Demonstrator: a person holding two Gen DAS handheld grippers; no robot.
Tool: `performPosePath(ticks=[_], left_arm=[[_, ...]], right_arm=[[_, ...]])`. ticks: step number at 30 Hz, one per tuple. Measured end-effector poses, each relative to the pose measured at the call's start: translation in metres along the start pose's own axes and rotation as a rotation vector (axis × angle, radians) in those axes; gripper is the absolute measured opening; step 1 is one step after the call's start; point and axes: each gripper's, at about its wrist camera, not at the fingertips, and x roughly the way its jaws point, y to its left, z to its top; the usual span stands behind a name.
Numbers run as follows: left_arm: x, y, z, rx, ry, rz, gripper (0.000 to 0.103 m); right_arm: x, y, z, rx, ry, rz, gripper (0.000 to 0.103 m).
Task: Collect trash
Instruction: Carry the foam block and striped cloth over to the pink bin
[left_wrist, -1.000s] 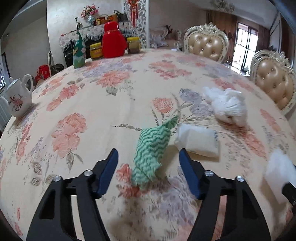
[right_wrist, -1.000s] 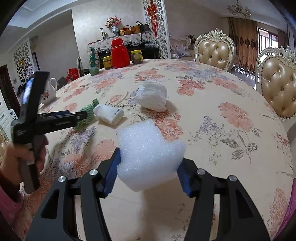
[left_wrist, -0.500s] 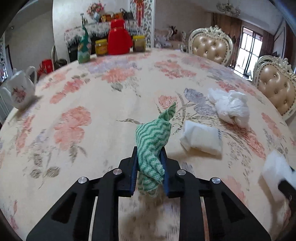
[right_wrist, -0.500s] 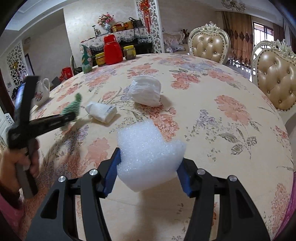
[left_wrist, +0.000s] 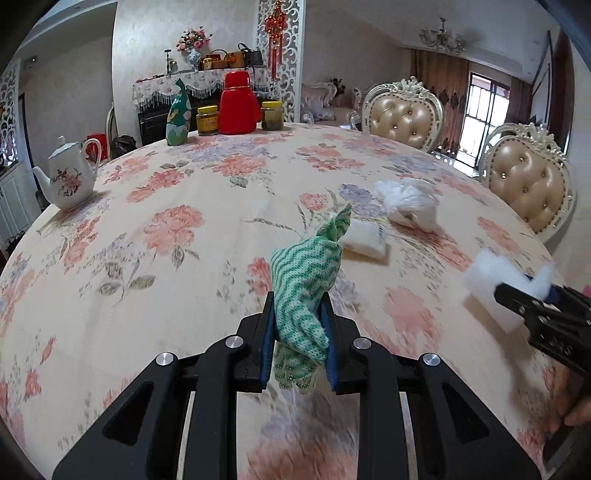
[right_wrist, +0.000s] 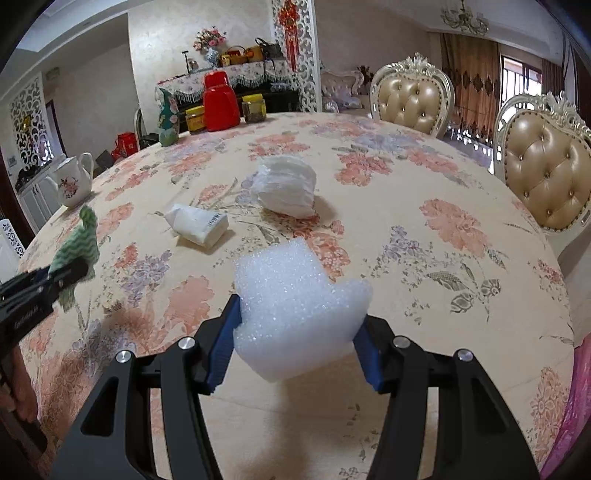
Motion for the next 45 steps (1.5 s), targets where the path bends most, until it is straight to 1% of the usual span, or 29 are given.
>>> performPosePath(ticks=[3,6,10,14,20,27,31,38,45], left_arm=[[-0.014,-0.002,-0.01,0.006,-0.019,0.007,0.023],[-0.024,-0.002,-0.019,-0.01,-0.026,-0.005,0.023],[-0.036,-0.006,-0.03,-0.003,-0.043,-0.004,0.023],[-0.047,-0.008,-0.037,-0.015,-0.056,-0.014,0.023],[-0.06,-0.016,-0.047,0.0,-0.074,-0.031,0.023],[-0.068,-0.022,-0.053,0.008,-0.082,-0.042,0.023],[-0.073,-0.026,-0.057,0.018,-0.086,-0.049,0.023],[-0.082,-0.04,-0.062,0.052,-0.083,-0.083,0.023],[-0.09,-0.068,-0.064,0.098,-0.098,-0.137,0.023]], right_arm=[[-0.014,0.007,-0.007,0.008,-0.012,0.025,0.056],[-0.029,0.017,-0.015,-0.015,-0.031,0.03,0.056],[-0.047,0.026,-0.023,-0.028,-0.053,0.042,0.056],[-0.063,0.03,-0.029,-0.026,-0.077,0.052,0.056],[-0.077,0.027,-0.04,-0.018,-0.082,0.067,0.056],[-0.083,0.02,-0.051,0.0,-0.071,0.07,0.056],[-0.089,0.019,-0.054,0.001,-0.083,0.074,0.056],[-0.103,0.012,-0.059,-0.005,-0.114,0.072,0.056],[-0.108,-0.001,-0.065,0.019,-0.125,0.069,0.056]])
